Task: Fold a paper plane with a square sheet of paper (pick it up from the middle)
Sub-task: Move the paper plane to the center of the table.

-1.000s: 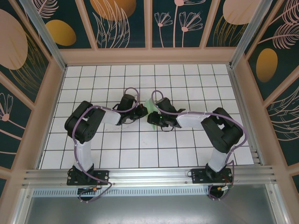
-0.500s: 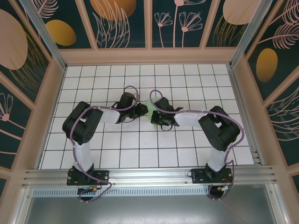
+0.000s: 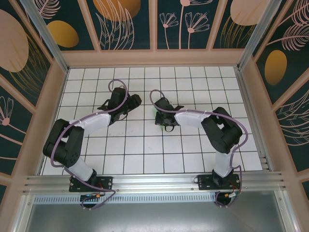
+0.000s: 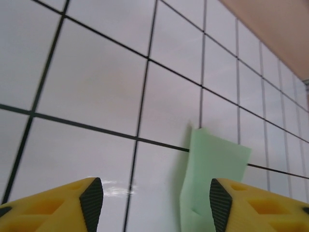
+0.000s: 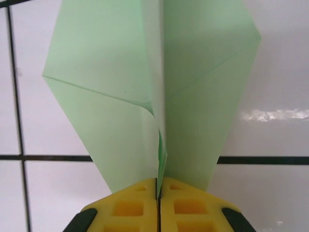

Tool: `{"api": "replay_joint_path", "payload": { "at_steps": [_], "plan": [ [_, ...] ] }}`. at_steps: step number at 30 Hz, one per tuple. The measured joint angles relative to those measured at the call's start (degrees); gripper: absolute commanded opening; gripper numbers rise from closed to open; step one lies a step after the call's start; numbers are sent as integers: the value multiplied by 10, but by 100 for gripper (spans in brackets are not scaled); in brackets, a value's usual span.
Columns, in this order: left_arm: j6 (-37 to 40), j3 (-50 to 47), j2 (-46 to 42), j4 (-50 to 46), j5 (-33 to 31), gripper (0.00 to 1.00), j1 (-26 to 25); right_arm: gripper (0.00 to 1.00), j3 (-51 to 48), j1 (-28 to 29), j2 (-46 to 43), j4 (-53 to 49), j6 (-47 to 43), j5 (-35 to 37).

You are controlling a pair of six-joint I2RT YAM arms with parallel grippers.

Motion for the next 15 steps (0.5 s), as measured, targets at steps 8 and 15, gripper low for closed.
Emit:
{"api": "replay_joint_path", "payload": {
  "at_steps": [8, 15],
  "plan": [
    [0, -8, 1, -31, -33, 83, 0, 18, 43, 3, 33, -26, 0, 31],
    [1, -8, 1, -48, -59, 90, 0, 18, 63, 4, 48, -29, 7, 49]
  ]
}}
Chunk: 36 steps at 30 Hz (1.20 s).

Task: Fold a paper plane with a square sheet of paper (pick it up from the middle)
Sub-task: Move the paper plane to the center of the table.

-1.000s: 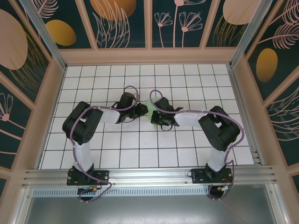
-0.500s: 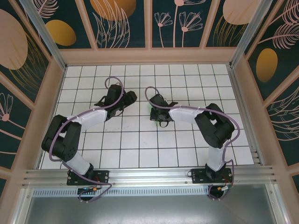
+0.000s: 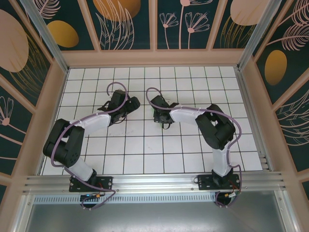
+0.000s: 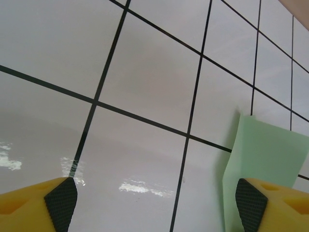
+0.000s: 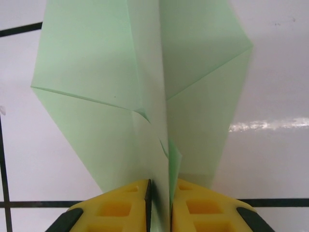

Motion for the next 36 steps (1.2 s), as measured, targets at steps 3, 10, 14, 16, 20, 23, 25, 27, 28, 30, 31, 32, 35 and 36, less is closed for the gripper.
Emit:
{"api": "replay_joint_path", "payload": {
  "at_steps": [3, 10, 14, 16, 20, 23, 25, 27, 28, 30, 31, 32, 35, 36],
  "plan": [
    [0, 0, 0, -4, -4, 91, 0, 18, 7, 0, 5, 0, 5, 5],
    [0, 0, 5, -7, -4, 96, 0, 11, 14, 0, 10, 0, 13, 23],
    [0, 0, 5, -8, -5, 97, 0, 2, 19, 0, 11, -2, 13, 31],
    [0, 0, 6, -8, -6, 98, 0, 2, 28, 1, 16, -9, 10, 38],
    [1, 0, 10, -8, -9, 98, 0, 2, 50, 11, 30, -36, -7, 59],
    [1, 0, 12, -9, -13, 99, 0, 6, 53, 26, 31, -52, -24, 74],
    [1, 0, 13, -12, -16, 99, 0, 7, 53, 33, 31, -56, -36, 79],
    [1, 0, 13, -13, -18, 99, 0, 11, 53, 35, 31, -56, -41, 80],
    [1, 0, 13, -13, -18, 99, 1, 13, 53, 35, 31, -56, -43, 78],
    [1, 0, 13, -15, -19, 98, 2, 18, 52, 32, 31, -54, -47, 72],
    [1, 0, 13, -16, -20, 99, 3, 20, 51, 29, 31, -52, -48, 67],
    [1, 0, 13, -17, -20, 99, 3, 21, 49, 27, 31, -48, -50, 62],
    [1, 0, 13, -17, -21, 99, 3, 21, 48, 18, 31, -38, -51, 49],
    [1, 0, 13, -17, -21, 99, 3, 21, 48, 15, 31, -35, -52, 46]
  ]
}}
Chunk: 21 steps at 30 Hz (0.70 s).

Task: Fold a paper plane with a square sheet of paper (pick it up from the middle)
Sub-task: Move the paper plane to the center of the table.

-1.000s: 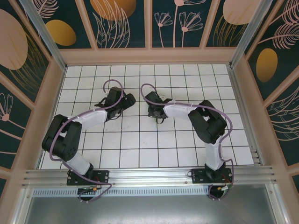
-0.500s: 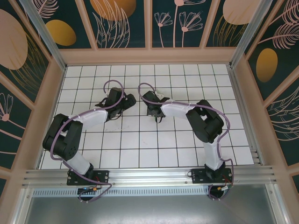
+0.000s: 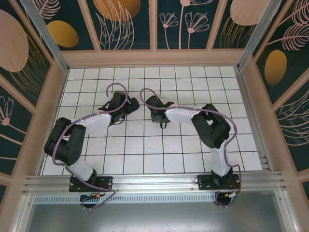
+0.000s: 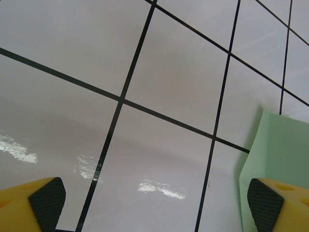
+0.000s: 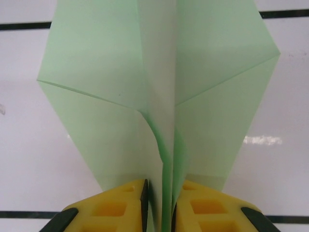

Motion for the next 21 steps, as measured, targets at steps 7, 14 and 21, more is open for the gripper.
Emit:
{"api": "replay_joint_path", "payload": {
  "at_steps": [7, 14, 21],
  "plan": [
    [0, 0, 0, -1, 0, 99, 0, 23, 0, -17, 0, 14, 3, -7],
    [0, 0, 2, -2, 0, 99, 0, 26, 0, -25, 0, 32, 14, -14],
    [2, 0, 2, -3, 0, 99, 0, 11, -1, -34, 0, 49, 19, -21]
  ]
}}
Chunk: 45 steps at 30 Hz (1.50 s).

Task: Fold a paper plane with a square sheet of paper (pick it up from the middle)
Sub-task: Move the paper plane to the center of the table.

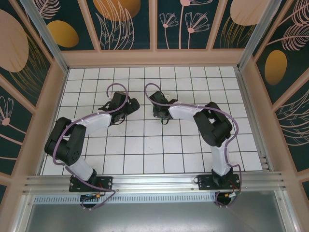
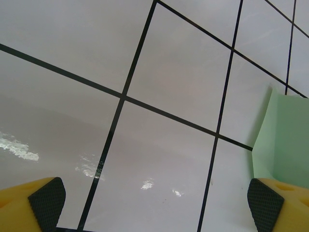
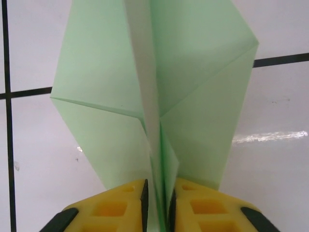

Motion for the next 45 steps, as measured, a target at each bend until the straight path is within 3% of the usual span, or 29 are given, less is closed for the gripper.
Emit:
{"api": "replay_joint_path", "payload": {
  "at_steps": [2, 9, 25, 45],
  "plan": [
    [0, 0, 0, 0, 0, 98, 0, 6, 0, 0, 0, 1, 0, 2],
    [0, 0, 0, 0, 0, 99, 0, 5, 18, 0, 2, -10, -11, 30],
    [0, -14, 0, -7, -1, 99, 18, 10, 170, -23, 110, -3, -76, 41],
    [0, -14, 0, -9, 0, 98, 18, 16, 203, -26, 150, -14, -83, 40]
  ]
}}
